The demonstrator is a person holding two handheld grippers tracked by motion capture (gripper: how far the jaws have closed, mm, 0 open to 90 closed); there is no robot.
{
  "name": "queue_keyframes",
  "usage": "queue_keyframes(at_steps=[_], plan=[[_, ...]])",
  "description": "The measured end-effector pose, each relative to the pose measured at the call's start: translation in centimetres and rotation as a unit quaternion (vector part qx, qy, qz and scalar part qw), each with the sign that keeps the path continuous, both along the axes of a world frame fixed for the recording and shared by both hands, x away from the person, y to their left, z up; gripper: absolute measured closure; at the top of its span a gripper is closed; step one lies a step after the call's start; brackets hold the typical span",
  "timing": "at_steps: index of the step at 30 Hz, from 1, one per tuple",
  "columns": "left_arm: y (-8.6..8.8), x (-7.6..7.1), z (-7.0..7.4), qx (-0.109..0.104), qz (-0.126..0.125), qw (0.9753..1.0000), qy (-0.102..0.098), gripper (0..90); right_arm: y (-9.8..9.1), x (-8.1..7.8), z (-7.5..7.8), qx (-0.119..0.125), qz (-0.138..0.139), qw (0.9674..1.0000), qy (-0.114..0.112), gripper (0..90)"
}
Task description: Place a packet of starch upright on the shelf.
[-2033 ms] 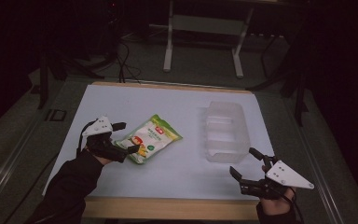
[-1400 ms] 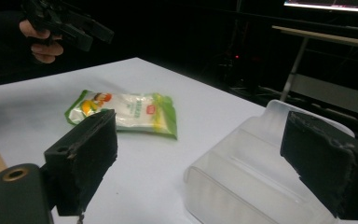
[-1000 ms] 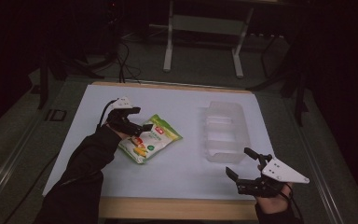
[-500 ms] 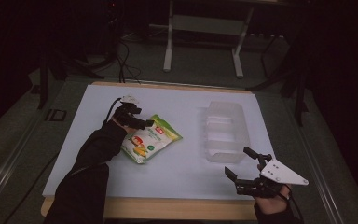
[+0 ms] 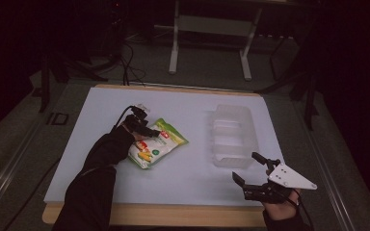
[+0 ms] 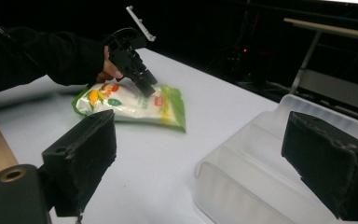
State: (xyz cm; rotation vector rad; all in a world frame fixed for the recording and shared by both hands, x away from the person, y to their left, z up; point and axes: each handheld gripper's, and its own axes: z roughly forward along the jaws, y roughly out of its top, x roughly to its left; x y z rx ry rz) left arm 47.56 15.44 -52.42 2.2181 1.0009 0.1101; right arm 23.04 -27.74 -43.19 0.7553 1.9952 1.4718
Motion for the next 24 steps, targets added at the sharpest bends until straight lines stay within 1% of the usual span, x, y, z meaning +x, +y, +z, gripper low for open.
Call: queue_keyframes(at_steps=[3,5,6,7,10,11,12,13,15,17,18,20,21,22,24], plan=[[0.0,0.0,0.0,-0.005,-0.005,1.0000,0.003,20.0,0.0,0.1,-0.1,-0.001,0.001,1.0000,0.004,10.0],[0.0,0.0,0.0,-0.005,-0.005,1.0000,0.003,20.5,0.1,0.1,-0.1,-0.001,0.001,1.0000,0.004,10.0],[-0.1,-0.1,-0.1,-0.012,-0.009,0.9999,0.002,20.5,0.1,0.1,-0.1,-0.001,0.001,1.0000,0.004,10.0],[0.0,-0.1,-0.1,-0.012,-0.008,0.9999,0.004,23.9,0.2,0.1,-0.2,-0.001,0.005,1.0000,0.003,10.1],[-0.1,-0.1,-0.2,-0.013,-0.009,0.9998,0.010,24.6,0.2,0.1,-0.2,0.001,0.010,1.0000,0.001,10.3],[-0.2,-0.2,-0.1,-0.014,-0.015,0.9997,0.011,27.6,0.2,0.1,-0.2,0.001,0.009,1.0000,0.002,10.3],[-0.3,-0.3,-0.1,-0.014,-0.022,0.9996,0.013,33.2,0.2,0.1,-0.2,0.002,0.008,1.0000,0.004,10.3],[-0.5,-0.3,0.0,-0.009,-0.028,0.9995,0.014,39.1,0.2,0.1,-0.3,0.002,0.008,1.0000,0.005,10.3],[-0.8,-0.4,0.2,0.002,-0.023,0.9995,0.019,42.5,0.1,0.2,-0.3,0.000,0.008,0.9999,0.006,10.3],[-1.2,-0.5,0.4,0.018,-0.028,0.9993,0.016,46.2,0.2,0.2,-0.3,0.002,0.009,0.9999,0.007,10.3],[-1.4,-0.7,0.5,0.026,-0.033,0.9990,0.013,52.1,0.2,0.3,-0.4,0.002,0.010,0.9999,0.010,10.3],[-1.8,-1.0,0.6,0.044,-0.043,0.9981,0.006,58.3,0.3,0.2,-0.4,0.002,0.010,0.9999,0.009,10.3],[-2.0,-1.1,0.7,0.053,-0.045,0.9976,-0.001,60.7,0.3,0.2,-0.4,0.002,0.011,0.9999,0.007,10.3],[-2.1,-1.3,0.7,0.060,-0.044,0.9972,-0.003,63.6,0.3,0.2,-0.4,0.002,0.011,0.9999,0.005,10.3],[-2.3,-1.5,0.8,0.075,-0.045,0.9961,-0.014,68.7,0.3,0.2,-0.3,0.003,0.009,0.9999,0.007,10.3]])
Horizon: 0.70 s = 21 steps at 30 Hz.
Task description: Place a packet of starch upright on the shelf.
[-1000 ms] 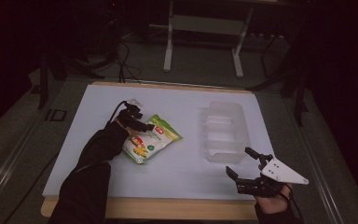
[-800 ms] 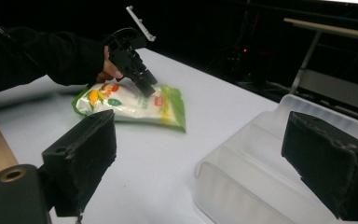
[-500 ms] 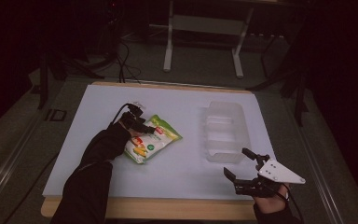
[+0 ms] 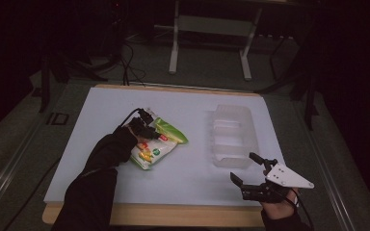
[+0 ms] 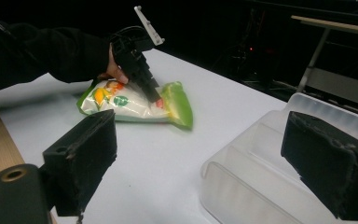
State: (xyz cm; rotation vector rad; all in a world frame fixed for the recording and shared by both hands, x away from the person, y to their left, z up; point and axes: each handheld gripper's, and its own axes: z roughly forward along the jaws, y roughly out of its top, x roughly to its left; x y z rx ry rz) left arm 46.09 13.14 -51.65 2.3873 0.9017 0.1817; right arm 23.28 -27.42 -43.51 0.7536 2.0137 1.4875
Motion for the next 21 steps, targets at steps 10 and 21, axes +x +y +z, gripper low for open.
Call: queue_keyframes(at_steps=[10,21], plan=[[0.5,-1.4,0.5,-0.018,0.021,0.9988,-0.041,84.2,0.2,0.0,-0.1,-0.001,-0.008,1.0000,0.006,10.3],[1.7,-3.5,3.7,-0.071,0.045,0.9936,-0.076,85.0,0.0,0.0,0.1,0.006,-0.014,0.9999,-0.008,10.2]])
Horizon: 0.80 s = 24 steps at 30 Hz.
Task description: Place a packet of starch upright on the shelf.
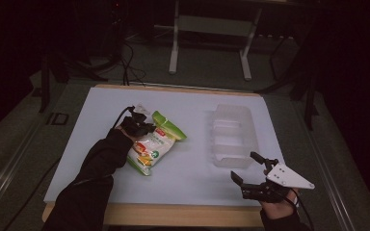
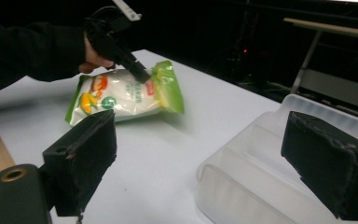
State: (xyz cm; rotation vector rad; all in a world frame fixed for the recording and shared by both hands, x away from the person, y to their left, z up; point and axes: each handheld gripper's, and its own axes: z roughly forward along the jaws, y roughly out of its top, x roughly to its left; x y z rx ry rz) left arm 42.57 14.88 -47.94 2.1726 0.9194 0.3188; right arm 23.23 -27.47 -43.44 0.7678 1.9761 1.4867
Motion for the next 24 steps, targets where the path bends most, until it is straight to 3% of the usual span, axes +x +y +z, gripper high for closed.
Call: queue_keyframes(at_steps=[3,5,12,16,24], plan=[[0.1,-0.6,0.7,-0.014,-0.001,0.9999,-0.010,85.0,-0.2,0.0,0.1,0.005,0.001,1.0000,-0.002,10.2],[-0.1,-1.2,1.2,-0.010,0.002,0.9996,-0.025,85.0,-0.3,0.0,0.1,0.008,0.009,0.9999,0.000,10.2],[0.1,-2.6,2.5,-0.027,-0.002,0.9987,-0.043,85.4,-0.3,-0.1,0.2,0.007,0.016,0.9998,-0.009,10.2],[0.2,-3.7,3.2,-0.017,-0.009,0.9977,-0.065,85.5,-0.2,-0.1,0.0,-0.003,0.019,0.9998,-0.010,10.2],[1.2,-5.8,5.0,-0.044,-0.007,0.9954,-0.085,86.2,-0.1,-0.1,0.0,-0.005,0.021,0.9998,-0.003,10.3]])
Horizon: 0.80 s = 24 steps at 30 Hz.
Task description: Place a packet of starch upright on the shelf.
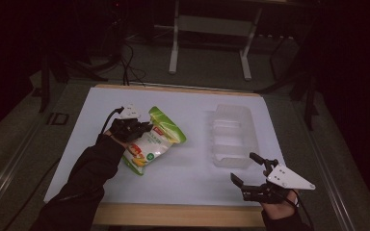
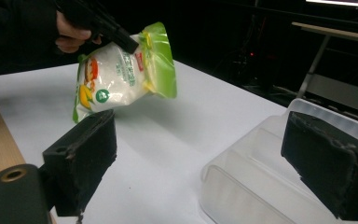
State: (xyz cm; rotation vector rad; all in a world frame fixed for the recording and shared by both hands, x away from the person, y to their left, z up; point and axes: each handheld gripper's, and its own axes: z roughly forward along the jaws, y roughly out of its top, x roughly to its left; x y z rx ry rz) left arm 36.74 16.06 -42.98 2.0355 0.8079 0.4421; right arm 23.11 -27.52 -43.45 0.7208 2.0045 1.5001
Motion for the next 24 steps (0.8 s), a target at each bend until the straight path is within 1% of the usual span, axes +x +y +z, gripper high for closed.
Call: queue_keyframes(at_steps=[1,3,4,5,6,7,8,9,10,11,12,13,14,16,17,18,20,21,22,24], plan=[[0.1,-0.3,0.3,-0.003,0.003,1.0000,-0.005,86.4,0.0,0.0,0.0,0.000,-0.001,1.0000,-0.001,10.3],[0.2,-0.9,0.8,-0.010,0.003,0.9999,-0.013,86.4,0.0,0.0,0.0,-0.002,0.005,1.0000,-0.003,13.6],[0.3,-1.1,1.0,-0.012,0.005,0.9997,-0.021,86.5,0.0,-0.1,0.0,-0.002,0.007,1.0000,-0.005,13.6],[0.3,-1.3,1.3,-0.018,0.003,0.9996,-0.021,86.5,0.1,-0.1,0.0,-0.004,0.009,0.9999,-0.003,13.6],[0.3,-1.5,1.6,-0.025,0.005,0.9993,-0.027,86.5,0.1,-0.1,0.0,-0.006,0.010,0.9999,-0.001,13.6],[0.3,-1.7,1.7,-0.028,0.006,0.9991,-0.031,86.5,0.2,-0.1,0.0,-0.007,0.011,0.9999,-0.002,13.5],[0.3,-1.8,2.0,-0.033,0.006,0.9989,-0.032,86.5,0.3,-0.1,0.0,-0.008,0.011,0.9999,-0.003,13.6],[0.3,-1.9,2.2,-0.044,0.006,0.9984,-0.034,86.5,0.3,-0.1,0.0,-0.009,0.010,0.9999,-0.003,13.5],[0.2,-2.0,2.4,-0.052,0.004,0.9980,-0.035,86.5,0.3,-0.1,0.1,-0.010,0.008,0.9999,-0.006,13.6],[0.1,-2.1,2.6,-0.058,0.003,0.9975,-0.040,86.5,0.3,-0.1,0.2,-0.010,0.008,0.9999,-0.006,13.6],[-0.1,-2.2,2.8,-0.066,0.002,0.9970,-0.040,86.5,0.3,-0.1,0.2,-0.009,0.008,0.9999,-0.003,13.6],[-0.4,-2.3,3.0,-0.069,-0.003,0.9966,-0.044,86.5,0.4,-0.1,0.3,-0.006,0.008,1.0000,0.000,13.6],[-0.6,-2.4,3.2,-0.071,-0.003,0.9963,-0.048,86.5,0.4,0.0,0.3,-0.005,0.008,1.0000,0.002,13.5],[-1.2,-2.6,3.6,-0.076,-0.009,0.9958,-0.051,86.5,0.6,0.0,0.3,-0.003,0.008,0.9999,0.009,13.5],[-1.4,-2.7,3.7,-0.080,-0.009,0.9953,-0.054,86.5,0.7,0.1,0.3,-0.002,0.009,0.9999,0.009,13.5],[-1.6,-2.7,3.9,-0.087,-0.013,0.9947,-0.052,86.5,0.8,0.2,0.5,-0.001,0.008,0.9999,0.009,13.5],[-1.9,-2.7,4.2,-0.108,-0.015,0.9927,-0.051,86.5,1.0,0.3,0.9,0.002,0.009,1.0000,0.002,13.5],[-1.9,-2.7,4.2,-0.108,-0.015,0.9927,-0.051,86.5,1.2,0.3,1.1,0.001,0.011,0.9999,0.000,13.5],[-2.4,-2.8,4.5,-0.121,-0.020,0.9909,-0.056,86.5,1.5,0.6,1.6,0.003,0.011,0.9999,-0.003,13.5],[-3.1,-3.0,4.9,-0.124,-0.027,0.9900,-0.063,86.5,2.0,0.9,2.1,0.009,0.016,0.9998,-0.004,13.5]])
